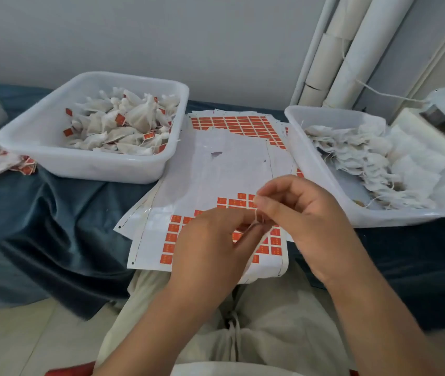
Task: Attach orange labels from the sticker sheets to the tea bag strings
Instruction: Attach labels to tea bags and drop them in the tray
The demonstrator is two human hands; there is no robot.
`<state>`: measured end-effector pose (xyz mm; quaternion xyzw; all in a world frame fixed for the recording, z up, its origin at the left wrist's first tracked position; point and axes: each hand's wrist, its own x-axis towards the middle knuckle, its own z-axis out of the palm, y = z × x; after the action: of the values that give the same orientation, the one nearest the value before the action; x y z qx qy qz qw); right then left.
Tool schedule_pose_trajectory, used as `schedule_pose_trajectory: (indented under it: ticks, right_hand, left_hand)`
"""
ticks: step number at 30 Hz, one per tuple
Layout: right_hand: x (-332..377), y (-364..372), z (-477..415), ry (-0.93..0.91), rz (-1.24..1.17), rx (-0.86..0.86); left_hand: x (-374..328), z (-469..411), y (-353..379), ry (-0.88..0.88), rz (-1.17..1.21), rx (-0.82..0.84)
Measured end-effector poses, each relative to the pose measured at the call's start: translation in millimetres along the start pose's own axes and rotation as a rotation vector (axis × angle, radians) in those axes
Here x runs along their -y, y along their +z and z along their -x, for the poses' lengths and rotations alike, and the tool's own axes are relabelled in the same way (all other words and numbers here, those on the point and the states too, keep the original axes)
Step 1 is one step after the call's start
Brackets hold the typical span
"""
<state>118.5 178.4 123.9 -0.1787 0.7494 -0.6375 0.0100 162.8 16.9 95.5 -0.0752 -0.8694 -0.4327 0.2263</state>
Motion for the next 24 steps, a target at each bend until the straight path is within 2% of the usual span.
schedule_pose_trajectory:
  ticks: [4,5,7,9,12,15,17,20,22,24]
  right_hand:
    - [-24,7,8,0.057,-0.119,-0.202]
    - [-31,7,8,0.105,-0.188,-0.159]
    - [-43,9,10,0.239,-0.401,0.122]
    - [-53,11,14,0.343,-0.445,0.343]
    - [-66,13,17,0.496,-0.374,0.357]
    - [-68,13,21,0.453,-0.272,0.333]
    - [-65,16,22,0.393,-0.374,0.321]
    - [-57,25,22,0.401,-0.725,0.318]
    - [-57,28,23,0.417,-0.64,0.294]
    - [-58,31,26,0.383,-0.362,0.252]
  left_hand:
    - [5,2,1,-0.159,0.247,0.073]
    - [5,1,1,-0.203,0.326,0.093]
    - [5,-3,-1,-0.258,0.457,0.135]
    - [5,-5,-3,-0.303,0.525,0.174]
    - [11,-8,-7,-0.302,0.464,0.157]
    - [13,-10,-13,-0.309,0.461,0.167]
    - [13,-11,-15,-0.343,0.491,0.199]
    - [11,-11,-16,-0.389,0.536,0.264]
    - [10,-10,-17,-0.425,0.541,0.203]
    - [15,-10,-21,-0.468,0.548,0.074]
